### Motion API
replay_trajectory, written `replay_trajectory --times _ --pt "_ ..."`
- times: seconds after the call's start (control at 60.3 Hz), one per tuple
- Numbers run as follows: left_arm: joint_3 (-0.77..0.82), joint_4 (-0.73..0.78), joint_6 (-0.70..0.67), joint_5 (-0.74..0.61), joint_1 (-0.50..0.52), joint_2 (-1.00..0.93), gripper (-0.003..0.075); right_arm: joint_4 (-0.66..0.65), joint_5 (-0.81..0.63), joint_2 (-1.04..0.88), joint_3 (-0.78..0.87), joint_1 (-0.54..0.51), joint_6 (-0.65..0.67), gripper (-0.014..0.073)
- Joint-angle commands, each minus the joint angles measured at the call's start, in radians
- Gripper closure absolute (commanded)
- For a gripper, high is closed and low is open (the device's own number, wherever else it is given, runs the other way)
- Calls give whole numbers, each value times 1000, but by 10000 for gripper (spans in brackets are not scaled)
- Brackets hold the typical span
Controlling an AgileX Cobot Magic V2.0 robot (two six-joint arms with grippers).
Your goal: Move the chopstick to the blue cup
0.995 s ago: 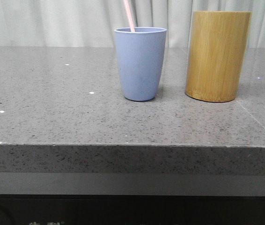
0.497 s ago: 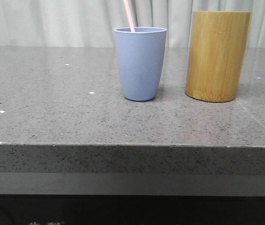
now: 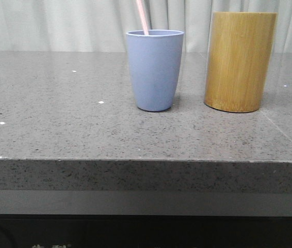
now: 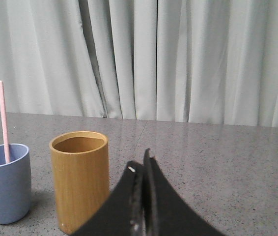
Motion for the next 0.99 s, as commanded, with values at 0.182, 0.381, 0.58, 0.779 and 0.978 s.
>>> replay_trajectory --times 0.182,0.381,0.58,0.779,0.978 --pt "21 -8 -9 -127 10 -9 739 0 -89 12 -24 -7 -6 704" --pt "143 -8 -9 -174 57 -120 739 0 -89 12 -24 -7 -6 704" --pt "265 -11 -9 -272 59 -141 739 0 -88 12 -24 -7 -6 704" --pt "399 -11 -9 -426 59 -141 739 0 -88 12 -24 -7 -6 704" --pt "495 -11 -9 -553 59 -141 739 0 -88 12 -24 -7 -6 704"
